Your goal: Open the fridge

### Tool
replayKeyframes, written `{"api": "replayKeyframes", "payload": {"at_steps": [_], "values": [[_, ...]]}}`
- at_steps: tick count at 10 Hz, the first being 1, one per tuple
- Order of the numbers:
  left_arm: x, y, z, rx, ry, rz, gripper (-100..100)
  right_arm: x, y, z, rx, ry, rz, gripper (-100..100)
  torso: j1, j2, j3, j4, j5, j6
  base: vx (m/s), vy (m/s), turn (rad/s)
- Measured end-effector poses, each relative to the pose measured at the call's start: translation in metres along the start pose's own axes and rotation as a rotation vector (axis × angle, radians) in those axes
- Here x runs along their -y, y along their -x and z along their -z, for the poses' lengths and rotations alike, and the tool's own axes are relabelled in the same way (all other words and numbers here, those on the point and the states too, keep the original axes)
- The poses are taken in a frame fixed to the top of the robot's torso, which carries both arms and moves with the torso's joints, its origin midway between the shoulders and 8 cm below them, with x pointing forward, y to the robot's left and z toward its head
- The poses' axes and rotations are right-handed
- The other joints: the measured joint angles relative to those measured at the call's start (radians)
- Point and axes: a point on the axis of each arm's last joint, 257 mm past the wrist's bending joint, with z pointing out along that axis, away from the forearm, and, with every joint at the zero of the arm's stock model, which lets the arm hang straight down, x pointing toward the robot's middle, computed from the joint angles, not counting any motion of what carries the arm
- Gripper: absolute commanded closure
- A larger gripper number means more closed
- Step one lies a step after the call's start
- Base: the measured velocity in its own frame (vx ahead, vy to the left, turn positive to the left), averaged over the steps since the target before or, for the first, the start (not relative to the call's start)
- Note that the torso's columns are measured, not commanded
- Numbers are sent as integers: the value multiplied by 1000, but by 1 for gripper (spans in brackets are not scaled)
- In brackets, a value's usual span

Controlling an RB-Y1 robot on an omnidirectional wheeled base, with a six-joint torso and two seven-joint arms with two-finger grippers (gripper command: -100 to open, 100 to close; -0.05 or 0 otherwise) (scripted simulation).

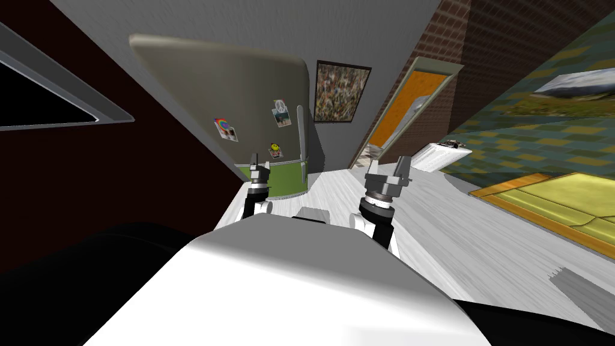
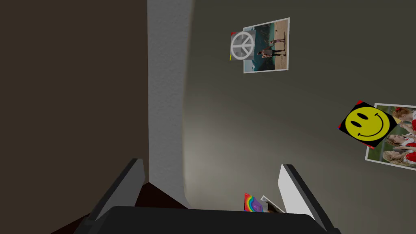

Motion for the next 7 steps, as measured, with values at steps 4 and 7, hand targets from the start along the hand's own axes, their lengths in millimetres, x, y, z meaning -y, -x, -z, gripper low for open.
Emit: {"api": "replayKeyframes", "payload": {"at_steps": [4, 7], "values": [[0, 0, 0, 0, 0, 0, 0, 0, 0, 0, 0, 0, 0, 0, 0, 248, -497, 248, 0, 0, 0, 0, 0], [0, 0, 0, 0, 0, 0, 0, 0, 0, 0, 0, 0, 0, 0, 0, 470, -939, 470, 0, 0, 0, 0, 0]]}}
